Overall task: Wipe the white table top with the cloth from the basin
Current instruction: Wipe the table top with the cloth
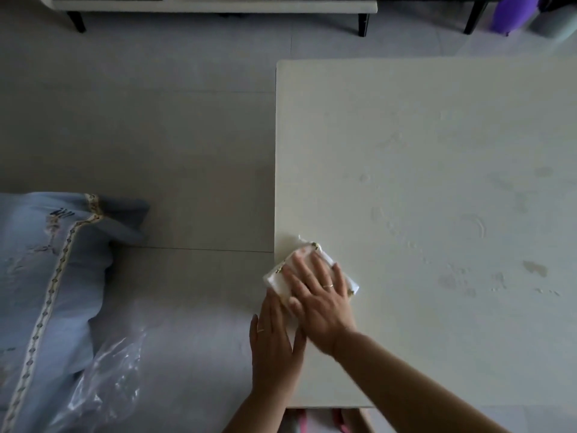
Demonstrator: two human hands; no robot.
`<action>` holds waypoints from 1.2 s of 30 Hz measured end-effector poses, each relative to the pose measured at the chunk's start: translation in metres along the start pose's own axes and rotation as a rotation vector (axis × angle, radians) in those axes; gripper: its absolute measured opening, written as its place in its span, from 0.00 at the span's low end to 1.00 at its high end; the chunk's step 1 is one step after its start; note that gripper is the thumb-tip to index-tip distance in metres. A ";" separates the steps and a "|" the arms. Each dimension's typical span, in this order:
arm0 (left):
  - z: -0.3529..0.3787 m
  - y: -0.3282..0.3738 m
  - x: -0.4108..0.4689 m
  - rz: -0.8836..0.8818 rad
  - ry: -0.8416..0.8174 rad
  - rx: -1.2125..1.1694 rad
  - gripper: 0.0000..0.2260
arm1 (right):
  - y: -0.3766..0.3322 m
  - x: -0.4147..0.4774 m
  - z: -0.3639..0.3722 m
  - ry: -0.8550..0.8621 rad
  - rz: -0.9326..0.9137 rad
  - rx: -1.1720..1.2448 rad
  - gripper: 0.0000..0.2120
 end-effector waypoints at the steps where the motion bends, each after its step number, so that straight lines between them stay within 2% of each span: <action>1: 0.001 -0.002 0.004 -0.023 0.001 0.000 0.37 | 0.018 0.008 -0.001 0.032 0.019 -0.044 0.27; 3: 0.002 -0.004 0.016 -0.036 0.041 0.000 0.34 | 0.068 0.026 -0.004 0.057 0.147 -0.072 0.28; 7: 0.002 0.009 0.050 -0.087 0.066 -0.009 0.33 | 0.172 0.058 -0.001 -0.042 0.509 0.006 0.30; 10: 0.001 0.021 0.077 -0.099 0.084 -0.044 0.35 | 0.176 0.071 -0.004 -0.065 0.691 0.065 0.31; 12: -0.001 0.035 0.094 -0.087 0.101 -0.052 0.35 | 0.136 0.085 -0.008 -0.032 0.560 0.053 0.29; 15: -0.006 0.045 0.113 -0.083 0.210 -0.092 0.26 | 0.062 0.093 -0.008 -0.008 0.084 -0.041 0.27; 18: -0.004 0.044 0.120 -0.080 0.197 -0.049 0.26 | 0.074 0.100 -0.015 0.072 -0.198 -0.150 0.26; 20: -0.002 0.043 0.123 -0.080 0.180 -0.004 0.28 | 0.113 0.114 -0.022 0.104 -0.162 -0.195 0.26; 23: 0.000 0.044 0.134 -0.053 0.190 0.041 0.29 | 0.183 0.139 -0.023 0.028 0.212 -0.071 0.27; 25: 0.000 0.045 0.145 -0.037 0.189 0.059 0.30 | 0.191 0.146 -0.021 -0.008 0.470 0.034 0.27; 26: 0.000 0.045 0.150 -0.042 0.186 0.061 0.30 | 0.179 0.150 -0.021 -0.024 0.517 0.052 0.28; 27: -0.001 0.047 0.155 -0.047 0.188 0.060 0.30 | 0.158 0.154 -0.022 -0.028 0.489 0.063 0.29; 30: -0.005 0.056 0.164 0.035 0.246 0.057 0.24 | 0.074 0.161 -0.026 -0.011 0.083 0.036 0.30; 32: -0.004 0.057 0.165 0.079 0.257 0.091 0.23 | 0.062 0.163 -0.027 0.002 -0.081 -0.007 0.30; 34: -0.003 0.054 0.166 0.059 0.223 0.135 0.27 | 0.083 0.172 -0.031 0.058 -0.094 -0.062 0.29; 36: -0.005 0.052 0.168 0.027 0.237 0.130 0.30 | 0.121 0.190 -0.036 0.105 0.024 -0.080 0.28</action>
Point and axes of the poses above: each hand's wrist, its own x-axis towards the middle knuckle, its own z-axis out of the palm, y = z × x, the point moved 7 cm from there along x, towards the middle knuckle, and after that the axes turned 15 degrees about -x, right-handed, at the moved point
